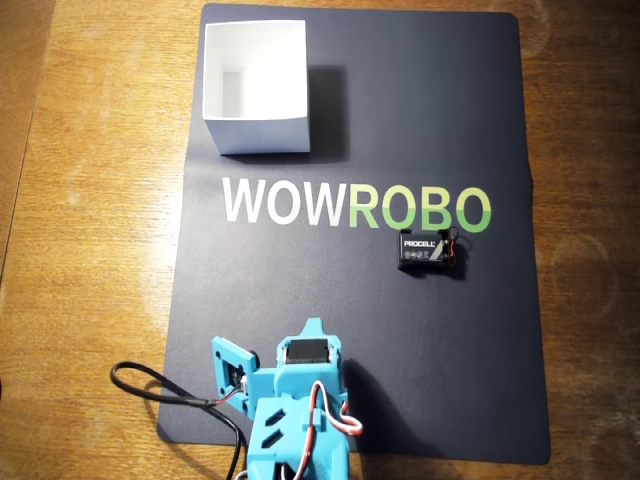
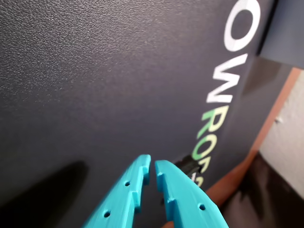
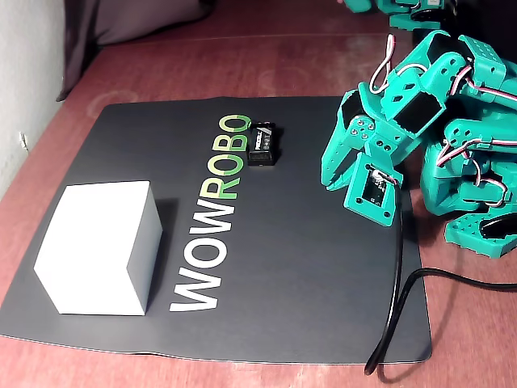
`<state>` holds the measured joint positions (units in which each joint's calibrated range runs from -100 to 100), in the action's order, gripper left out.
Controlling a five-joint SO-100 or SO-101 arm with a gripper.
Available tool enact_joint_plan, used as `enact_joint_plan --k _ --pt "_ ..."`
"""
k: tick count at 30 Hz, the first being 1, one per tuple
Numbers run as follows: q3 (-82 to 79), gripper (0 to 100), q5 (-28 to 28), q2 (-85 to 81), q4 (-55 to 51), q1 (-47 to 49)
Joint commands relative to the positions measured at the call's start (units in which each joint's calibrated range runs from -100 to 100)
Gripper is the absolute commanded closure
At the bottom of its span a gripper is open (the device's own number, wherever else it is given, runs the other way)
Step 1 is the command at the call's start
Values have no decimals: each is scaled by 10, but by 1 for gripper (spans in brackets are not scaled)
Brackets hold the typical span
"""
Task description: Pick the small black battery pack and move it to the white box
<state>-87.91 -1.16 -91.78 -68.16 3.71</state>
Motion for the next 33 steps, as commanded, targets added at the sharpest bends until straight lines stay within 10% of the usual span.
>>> enact_joint_plan --k 1,22,33 --pt "71 99 -1 78 9 5" --pt "413 99 3 404 7 42" --pt "512 99 -45 584 99 -249"
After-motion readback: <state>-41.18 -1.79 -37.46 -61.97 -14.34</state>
